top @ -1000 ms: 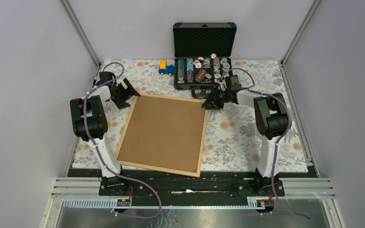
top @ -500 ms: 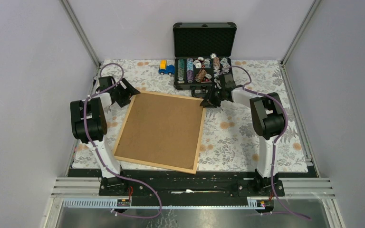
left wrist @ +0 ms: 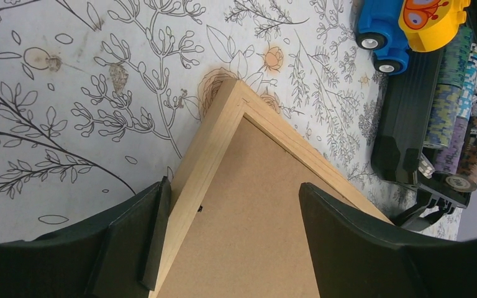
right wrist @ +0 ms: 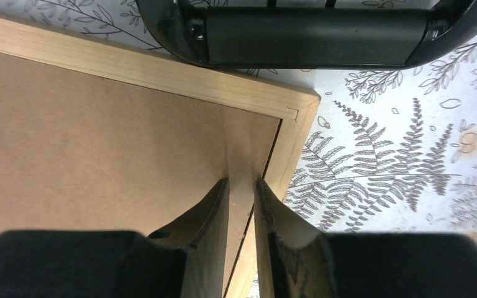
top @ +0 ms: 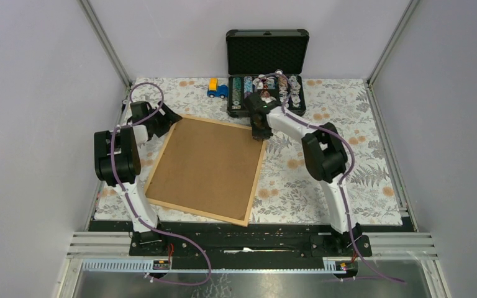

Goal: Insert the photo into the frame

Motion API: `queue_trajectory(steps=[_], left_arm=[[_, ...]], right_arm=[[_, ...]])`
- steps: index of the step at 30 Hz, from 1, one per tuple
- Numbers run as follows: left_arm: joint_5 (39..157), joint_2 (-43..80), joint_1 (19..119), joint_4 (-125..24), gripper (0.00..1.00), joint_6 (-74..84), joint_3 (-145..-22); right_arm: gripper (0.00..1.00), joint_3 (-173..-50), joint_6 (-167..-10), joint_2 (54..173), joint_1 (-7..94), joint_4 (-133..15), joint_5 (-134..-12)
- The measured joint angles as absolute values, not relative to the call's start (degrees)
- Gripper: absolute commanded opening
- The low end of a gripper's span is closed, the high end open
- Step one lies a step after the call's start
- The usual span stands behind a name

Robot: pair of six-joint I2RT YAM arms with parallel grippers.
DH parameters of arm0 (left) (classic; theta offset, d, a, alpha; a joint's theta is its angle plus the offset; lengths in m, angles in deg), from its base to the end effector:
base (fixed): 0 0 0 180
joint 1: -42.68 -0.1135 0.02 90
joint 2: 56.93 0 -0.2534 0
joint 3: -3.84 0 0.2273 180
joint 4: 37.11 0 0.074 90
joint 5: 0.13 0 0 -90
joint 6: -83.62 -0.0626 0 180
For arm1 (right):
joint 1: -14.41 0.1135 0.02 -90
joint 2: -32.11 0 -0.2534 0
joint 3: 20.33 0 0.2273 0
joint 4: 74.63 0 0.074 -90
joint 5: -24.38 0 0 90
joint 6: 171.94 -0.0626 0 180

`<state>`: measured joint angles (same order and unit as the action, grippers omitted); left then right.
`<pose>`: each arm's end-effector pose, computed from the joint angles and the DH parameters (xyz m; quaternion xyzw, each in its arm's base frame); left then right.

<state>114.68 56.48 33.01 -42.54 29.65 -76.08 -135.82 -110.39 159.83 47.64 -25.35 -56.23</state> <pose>0.4106 0.0433 0.1384 -0.2568 0.8480 -0.2847 0.3658 0.3920 0.2446 0.1465 -0.0202 0.9660 0.0576 0.2512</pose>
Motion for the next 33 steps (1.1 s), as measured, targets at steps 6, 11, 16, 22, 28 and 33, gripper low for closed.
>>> queue_trajectory(steps=[6,11,16,22,28,33], left_arm=[[117.2,56.2,36.0,-42.4,0.79,30.5,-75.3],[118.4,55.6,38.8,-44.2,0.81,29.8,-75.3],[117.2,53.2,39.0,-49.8,0.89,29.1,-75.3],[109.2,42.9,40.9,-64.9,0.95,27.0,-75.6],[100.2,29.2,46.7,-71.0,0.93,25.6,-78.0],[103.9,26.6,54.8,-70.7,0.84,25.4,-79.8]], right_arm=[[0.3,-144.6,-108.0,166.3,53.6,-18.8,-51.2],[0.37,-146.7,-106.4,167.9,56.5,-15.6,-50.9],[0.49,-143.2,-106.3,165.3,54.8,-18.0,-57.6],[0.57,-148.1,-105.6,166.7,51.3,-18.6,-73.6],[0.68,-154.9,-102.8,169.7,48.4,-17.1,-83.4],[0.7,-137.8,-101.9,157.0,44.4,-19.2,-85.2]])
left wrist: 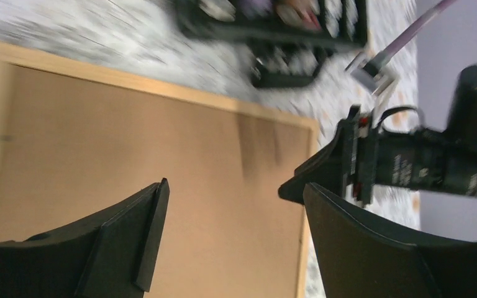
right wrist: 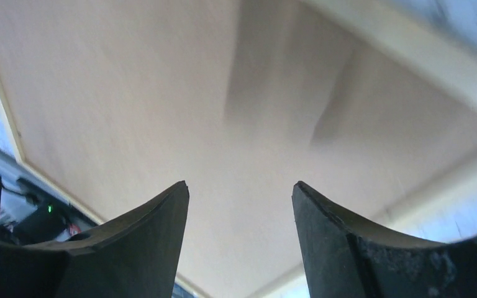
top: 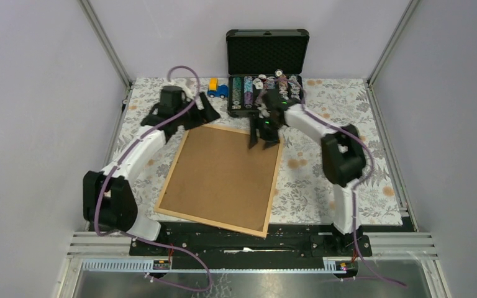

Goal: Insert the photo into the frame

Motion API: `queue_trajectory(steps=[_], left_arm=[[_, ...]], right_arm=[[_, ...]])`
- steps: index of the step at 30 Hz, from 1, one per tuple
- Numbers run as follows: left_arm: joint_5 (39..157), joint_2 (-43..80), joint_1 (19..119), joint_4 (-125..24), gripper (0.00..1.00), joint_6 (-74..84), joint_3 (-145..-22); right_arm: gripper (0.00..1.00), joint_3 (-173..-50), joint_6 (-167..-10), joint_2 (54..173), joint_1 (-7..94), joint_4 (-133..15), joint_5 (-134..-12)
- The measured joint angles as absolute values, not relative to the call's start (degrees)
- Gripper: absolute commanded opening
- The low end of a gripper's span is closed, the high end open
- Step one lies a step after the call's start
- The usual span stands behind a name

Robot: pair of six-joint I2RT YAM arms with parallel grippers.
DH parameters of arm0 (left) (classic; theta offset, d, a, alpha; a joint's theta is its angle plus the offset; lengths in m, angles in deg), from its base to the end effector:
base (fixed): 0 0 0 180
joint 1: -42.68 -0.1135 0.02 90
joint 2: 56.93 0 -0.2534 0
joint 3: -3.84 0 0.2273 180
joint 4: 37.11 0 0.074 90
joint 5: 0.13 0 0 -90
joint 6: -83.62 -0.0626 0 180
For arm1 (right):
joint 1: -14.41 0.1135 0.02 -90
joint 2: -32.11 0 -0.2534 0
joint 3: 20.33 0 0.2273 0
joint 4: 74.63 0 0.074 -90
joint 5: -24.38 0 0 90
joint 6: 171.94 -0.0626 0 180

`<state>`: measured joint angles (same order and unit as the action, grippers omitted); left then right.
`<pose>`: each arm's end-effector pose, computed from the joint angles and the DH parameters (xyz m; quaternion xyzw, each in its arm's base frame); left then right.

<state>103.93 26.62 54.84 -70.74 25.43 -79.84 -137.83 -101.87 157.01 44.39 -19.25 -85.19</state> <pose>0.3205 -0.0846 0.2915 -0.0921 0.8713 -0.2758 0.3952 0.3804 0.2436 0.1738 -0.1237 0.9506 0.2476 0.1405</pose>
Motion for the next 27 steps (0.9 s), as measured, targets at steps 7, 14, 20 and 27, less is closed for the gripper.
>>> queue_trajectory(steps=[7,14,20,27], left_arm=[[116.9,34.8,69.2,-61.6,0.64,31.8,-72.4],[124.6,47.2,79.7,-48.2,0.42,40.8,-67.7],[124.7,50.6,79.5,-46.4,0.29,44.4,-65.2],[123.1,50.6,78.9,-46.7,0.21,45.4,-64.5]], right_arm=[[0.59,-105.4,-102.0,128.6,32.9,-23.8,-86.9],[0.44,-87.3,-103.2,123.5,30.2,-31.2,-97.0],[0.33,-84.3,-104.7,125.3,33.6,-33.6,-99.8],[0.28,-87.8,-107.8,132.3,35.2,-34.3,-97.2]])
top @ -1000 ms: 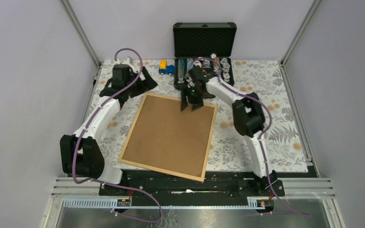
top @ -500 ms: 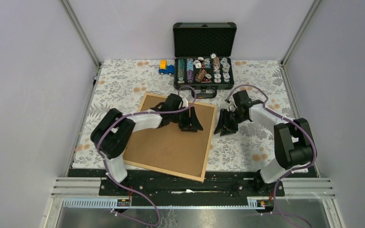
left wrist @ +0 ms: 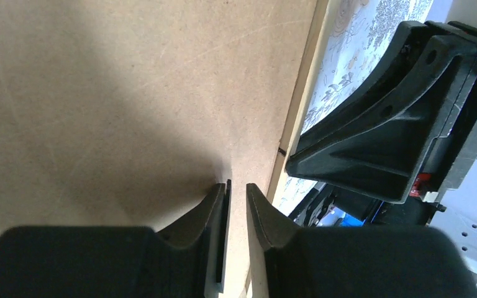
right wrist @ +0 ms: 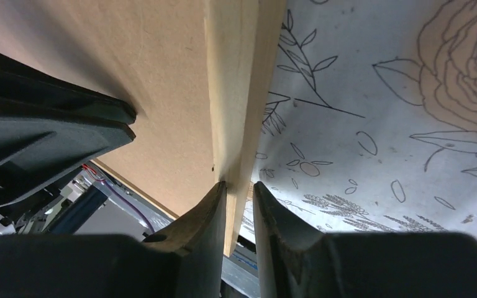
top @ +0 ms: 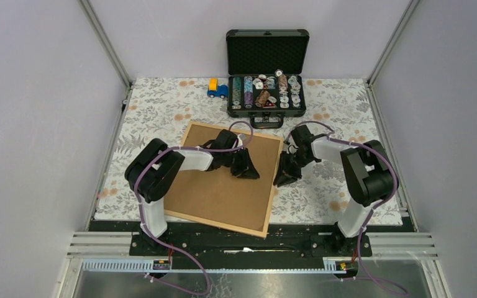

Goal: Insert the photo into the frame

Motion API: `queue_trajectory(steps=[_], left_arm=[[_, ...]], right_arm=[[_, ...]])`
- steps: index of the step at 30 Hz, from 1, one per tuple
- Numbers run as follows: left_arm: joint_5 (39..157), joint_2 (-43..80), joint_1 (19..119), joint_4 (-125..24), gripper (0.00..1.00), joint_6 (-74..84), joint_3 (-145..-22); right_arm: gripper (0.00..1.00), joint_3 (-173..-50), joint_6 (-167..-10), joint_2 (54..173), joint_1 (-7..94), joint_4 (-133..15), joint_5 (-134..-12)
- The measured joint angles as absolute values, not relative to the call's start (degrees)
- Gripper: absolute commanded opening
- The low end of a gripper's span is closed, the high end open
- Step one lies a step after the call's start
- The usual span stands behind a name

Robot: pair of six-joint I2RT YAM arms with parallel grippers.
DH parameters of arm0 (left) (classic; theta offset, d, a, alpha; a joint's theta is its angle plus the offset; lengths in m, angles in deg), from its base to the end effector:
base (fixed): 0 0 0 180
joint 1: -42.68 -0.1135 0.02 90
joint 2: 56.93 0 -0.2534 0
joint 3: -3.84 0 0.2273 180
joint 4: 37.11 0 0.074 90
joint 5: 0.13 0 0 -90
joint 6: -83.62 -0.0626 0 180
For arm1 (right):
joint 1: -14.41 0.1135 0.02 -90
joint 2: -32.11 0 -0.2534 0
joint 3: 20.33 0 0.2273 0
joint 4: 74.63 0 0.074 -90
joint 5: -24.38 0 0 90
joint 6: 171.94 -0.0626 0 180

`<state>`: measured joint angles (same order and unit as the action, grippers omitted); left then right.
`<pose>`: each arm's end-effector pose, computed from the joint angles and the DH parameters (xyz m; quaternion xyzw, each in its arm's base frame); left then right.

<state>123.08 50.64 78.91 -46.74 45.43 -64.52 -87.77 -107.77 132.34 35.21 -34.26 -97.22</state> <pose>0.2667 -0.2379 0.1162 -0.0221 0.9025 -0.4265 0.0563 0.2622 0.1347 0.1179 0.0019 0.9527 0.3031 0.0228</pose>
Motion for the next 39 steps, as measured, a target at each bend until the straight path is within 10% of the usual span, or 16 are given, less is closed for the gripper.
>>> queue_trajectory(steps=[39], left_arm=[[121.6,50.7,78.9,-48.6,0.05,45.9,-64.7]], right_arm=[[0.33,-123.5,-123.4,156.6,47.6,3.9,-72.2]])
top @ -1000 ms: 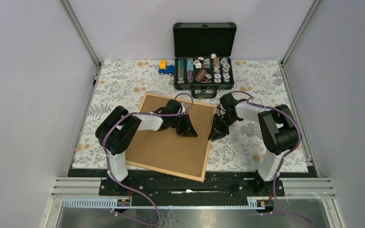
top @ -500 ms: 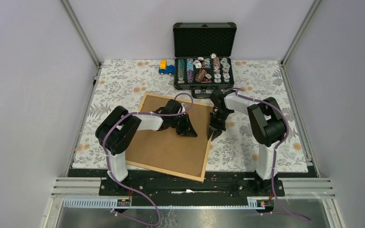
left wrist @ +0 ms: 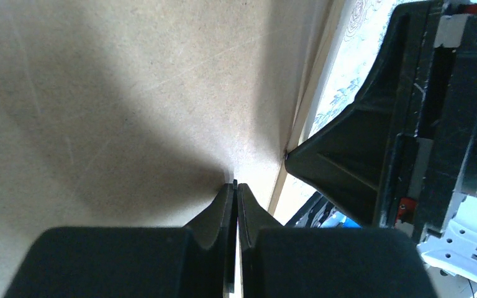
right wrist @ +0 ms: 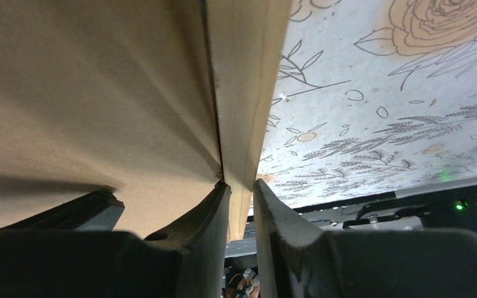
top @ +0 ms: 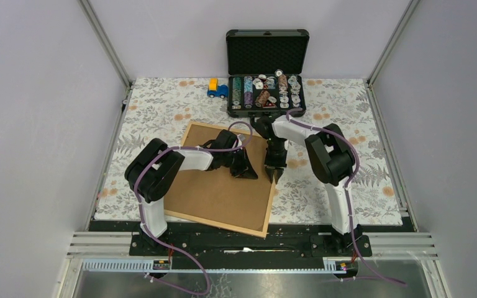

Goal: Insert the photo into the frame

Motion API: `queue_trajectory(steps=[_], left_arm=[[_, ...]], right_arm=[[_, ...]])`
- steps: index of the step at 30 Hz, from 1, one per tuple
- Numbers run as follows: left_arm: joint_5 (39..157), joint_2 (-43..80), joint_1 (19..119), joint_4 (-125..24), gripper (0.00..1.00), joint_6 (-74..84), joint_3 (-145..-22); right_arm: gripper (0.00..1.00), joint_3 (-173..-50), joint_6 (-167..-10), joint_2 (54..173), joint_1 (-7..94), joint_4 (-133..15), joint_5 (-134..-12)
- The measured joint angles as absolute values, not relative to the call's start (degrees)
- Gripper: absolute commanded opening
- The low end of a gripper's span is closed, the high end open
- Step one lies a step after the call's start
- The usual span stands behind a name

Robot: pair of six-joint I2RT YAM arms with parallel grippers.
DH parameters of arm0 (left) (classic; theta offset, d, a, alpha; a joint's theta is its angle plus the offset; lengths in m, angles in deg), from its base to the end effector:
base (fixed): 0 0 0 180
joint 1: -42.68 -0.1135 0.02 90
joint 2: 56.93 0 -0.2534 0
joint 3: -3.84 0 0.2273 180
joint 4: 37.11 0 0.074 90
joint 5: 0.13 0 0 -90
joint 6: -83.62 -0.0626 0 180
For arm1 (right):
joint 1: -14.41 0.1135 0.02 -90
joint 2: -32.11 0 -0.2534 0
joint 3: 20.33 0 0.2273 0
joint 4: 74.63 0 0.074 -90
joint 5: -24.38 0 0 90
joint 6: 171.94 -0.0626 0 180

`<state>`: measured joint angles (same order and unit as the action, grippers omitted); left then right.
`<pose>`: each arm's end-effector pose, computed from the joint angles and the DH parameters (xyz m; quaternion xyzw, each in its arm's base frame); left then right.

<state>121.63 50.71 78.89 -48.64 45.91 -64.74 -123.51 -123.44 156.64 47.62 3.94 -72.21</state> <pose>0.2662 -0.2357 0.1135 -0.0353 0.9095 -0.4108 0.0526 0.2905 0.1987 0.1054 -0.0768 -0.9916 0.0069 0.1034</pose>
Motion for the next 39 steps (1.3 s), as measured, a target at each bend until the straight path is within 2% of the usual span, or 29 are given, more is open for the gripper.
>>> queue_trajectory(steps=[5,13,19,25,28,33,39], left_arm=[[121.6,50.7,78.9,-49.4,0.04,45.6,-65.1],[121.7,50.7,78.7,-50.2,0.03,46.1,-65.1],[121.4,50.3,78.4,-50.9,0.03,45.2,-65.1],[120.9,49.8,78.3,-51.6,0.02,44.2,-65.1],[120.9,49.7,78.3,-51.9,0.02,44.0,-65.1],[120.9,49.6,78.1,-52.1,0.01,43.8,-65.1],[121.0,49.6,78.1,-52.1,0.01,43.5,-65.1]], right_arm=[[0.45,-129.7,-123.8,160.8,50.0,10.2,-67.3],[0.59,-137.7,-122.5,166.5,52.1,18.3,-63.1],[0.69,-131.7,-119.7,159.7,51.6,12.6,-63.3],[0.54,-122.9,-117.3,148.9,47.9,-7.7,-69.3],[0.42,-120.8,-115.6,145.1,42.7,-12.5,-71.7],[0.39,-122.1,-113.3,145.8,34.5,-16.2,-74.0],[0.33,-123.3,-111.0,149.5,32.7,-17.3,-75.2]])
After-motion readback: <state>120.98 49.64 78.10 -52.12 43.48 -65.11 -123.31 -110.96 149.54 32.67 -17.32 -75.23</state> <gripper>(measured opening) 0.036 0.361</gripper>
